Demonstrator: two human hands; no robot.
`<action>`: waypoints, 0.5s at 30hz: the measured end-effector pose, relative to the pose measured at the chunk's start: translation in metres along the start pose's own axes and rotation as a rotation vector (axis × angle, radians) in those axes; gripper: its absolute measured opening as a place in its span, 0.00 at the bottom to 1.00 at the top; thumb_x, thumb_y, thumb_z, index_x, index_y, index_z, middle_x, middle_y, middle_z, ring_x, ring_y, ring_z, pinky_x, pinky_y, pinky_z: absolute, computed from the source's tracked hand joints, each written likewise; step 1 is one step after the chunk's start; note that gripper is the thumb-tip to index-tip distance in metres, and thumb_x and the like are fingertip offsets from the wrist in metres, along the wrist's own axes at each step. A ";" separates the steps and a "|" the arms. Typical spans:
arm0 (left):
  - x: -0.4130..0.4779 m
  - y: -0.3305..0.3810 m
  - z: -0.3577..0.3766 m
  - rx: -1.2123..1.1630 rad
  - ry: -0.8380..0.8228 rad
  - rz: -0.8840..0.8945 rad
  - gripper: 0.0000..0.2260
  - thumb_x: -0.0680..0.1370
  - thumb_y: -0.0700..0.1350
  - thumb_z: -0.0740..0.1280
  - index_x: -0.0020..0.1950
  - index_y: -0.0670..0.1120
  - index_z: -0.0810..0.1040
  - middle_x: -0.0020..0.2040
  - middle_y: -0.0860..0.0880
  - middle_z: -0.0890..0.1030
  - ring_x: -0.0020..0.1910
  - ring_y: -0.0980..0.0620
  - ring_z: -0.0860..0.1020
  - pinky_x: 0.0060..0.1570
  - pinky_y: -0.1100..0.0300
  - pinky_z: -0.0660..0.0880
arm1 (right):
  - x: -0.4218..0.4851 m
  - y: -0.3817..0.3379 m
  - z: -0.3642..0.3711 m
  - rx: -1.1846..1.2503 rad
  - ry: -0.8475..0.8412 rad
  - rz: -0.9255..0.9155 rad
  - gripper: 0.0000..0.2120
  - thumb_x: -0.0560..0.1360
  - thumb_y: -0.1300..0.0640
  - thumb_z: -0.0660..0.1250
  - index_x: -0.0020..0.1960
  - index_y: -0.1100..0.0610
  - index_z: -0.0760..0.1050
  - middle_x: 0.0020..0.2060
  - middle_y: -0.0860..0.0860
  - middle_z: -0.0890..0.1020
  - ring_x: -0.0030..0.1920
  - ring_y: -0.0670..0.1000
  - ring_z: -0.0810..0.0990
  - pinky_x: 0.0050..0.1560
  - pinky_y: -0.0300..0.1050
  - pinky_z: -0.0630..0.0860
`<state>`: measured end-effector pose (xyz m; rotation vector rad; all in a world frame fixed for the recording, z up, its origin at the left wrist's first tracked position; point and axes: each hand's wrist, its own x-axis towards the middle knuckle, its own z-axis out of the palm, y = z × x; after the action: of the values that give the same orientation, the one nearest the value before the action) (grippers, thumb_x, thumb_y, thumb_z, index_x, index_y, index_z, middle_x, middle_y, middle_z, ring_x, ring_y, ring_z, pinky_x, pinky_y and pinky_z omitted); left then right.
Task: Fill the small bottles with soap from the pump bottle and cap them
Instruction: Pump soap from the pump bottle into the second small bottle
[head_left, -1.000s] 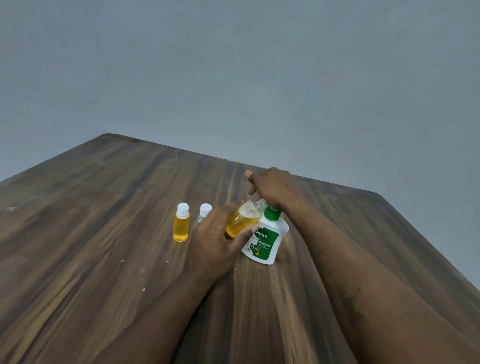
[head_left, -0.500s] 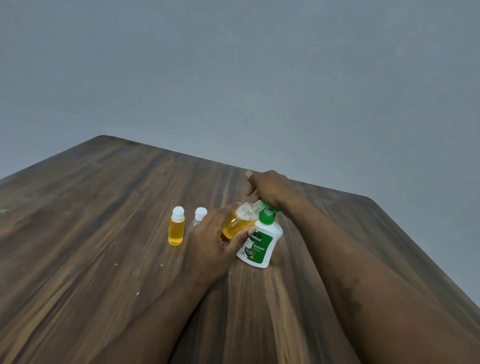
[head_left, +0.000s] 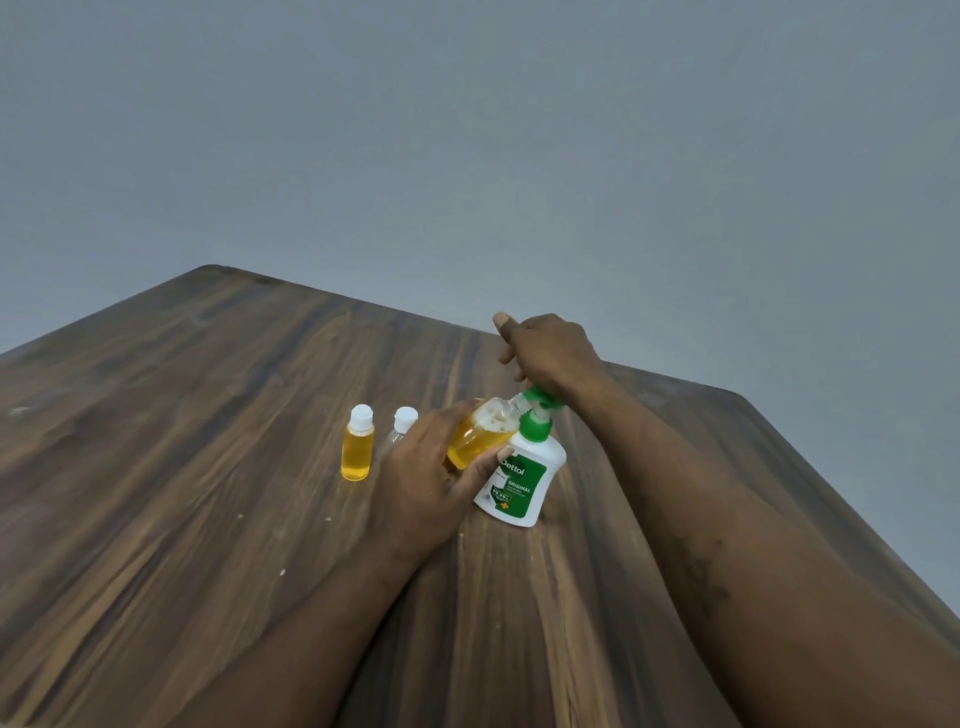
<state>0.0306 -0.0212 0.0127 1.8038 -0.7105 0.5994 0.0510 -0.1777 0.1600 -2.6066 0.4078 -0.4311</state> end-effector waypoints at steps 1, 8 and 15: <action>0.000 0.000 0.000 -0.003 -0.004 0.004 0.25 0.78 0.62 0.70 0.70 0.50 0.77 0.62 0.54 0.83 0.57 0.57 0.80 0.51 0.55 0.80 | -0.001 -0.001 0.001 0.006 -0.008 -0.001 0.29 0.84 0.36 0.55 0.43 0.54 0.84 0.37 0.50 0.85 0.44 0.53 0.84 0.57 0.57 0.80; 0.000 -0.004 -0.001 0.046 -0.031 -0.005 0.26 0.78 0.63 0.69 0.70 0.51 0.77 0.62 0.53 0.83 0.57 0.57 0.79 0.51 0.58 0.79 | -0.008 0.007 0.016 -0.156 -0.081 -0.040 0.31 0.87 0.39 0.50 0.46 0.55 0.85 0.41 0.48 0.85 0.51 0.55 0.83 0.63 0.56 0.77; -0.001 -0.003 -0.002 0.021 -0.014 0.016 0.23 0.79 0.61 0.71 0.69 0.51 0.77 0.60 0.55 0.83 0.55 0.58 0.79 0.49 0.57 0.79 | -0.005 0.010 0.017 -0.112 -0.091 -0.055 0.32 0.86 0.38 0.49 0.44 0.54 0.85 0.43 0.49 0.87 0.49 0.54 0.83 0.63 0.57 0.76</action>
<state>0.0321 -0.0188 0.0105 1.8253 -0.7309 0.6072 0.0505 -0.1779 0.1394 -2.7390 0.3395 -0.3139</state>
